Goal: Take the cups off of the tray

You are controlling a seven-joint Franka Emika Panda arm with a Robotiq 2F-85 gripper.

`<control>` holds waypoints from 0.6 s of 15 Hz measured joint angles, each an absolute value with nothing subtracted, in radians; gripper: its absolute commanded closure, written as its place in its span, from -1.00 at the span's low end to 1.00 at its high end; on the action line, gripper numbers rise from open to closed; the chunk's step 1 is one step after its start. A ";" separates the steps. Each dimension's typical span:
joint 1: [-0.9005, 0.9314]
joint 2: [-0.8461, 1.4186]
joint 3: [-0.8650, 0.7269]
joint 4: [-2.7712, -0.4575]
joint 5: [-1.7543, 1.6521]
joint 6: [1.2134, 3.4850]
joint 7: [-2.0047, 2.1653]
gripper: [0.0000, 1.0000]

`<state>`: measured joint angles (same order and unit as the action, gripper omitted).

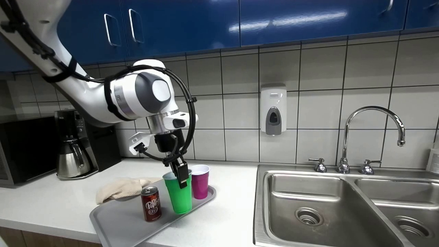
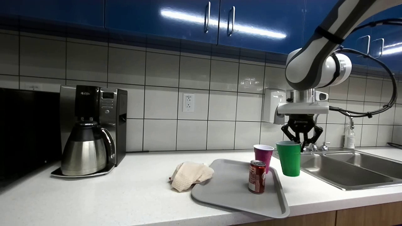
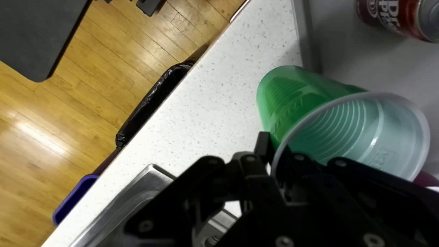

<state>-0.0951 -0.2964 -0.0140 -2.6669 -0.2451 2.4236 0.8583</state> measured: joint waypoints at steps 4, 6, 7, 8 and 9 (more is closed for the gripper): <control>-0.136 -0.311 -0.014 -2.692 -0.250 2.420 0.858 0.97; -0.151 -0.309 -0.014 -2.694 -0.255 2.420 0.858 0.97; -0.159 -0.307 -0.013 -2.694 -0.261 2.420 0.858 0.97; -0.165 -0.303 -0.012 -2.694 -0.269 2.420 0.859 0.97; -0.171 -0.296 -0.011 -2.694 -0.279 2.420 0.862 0.97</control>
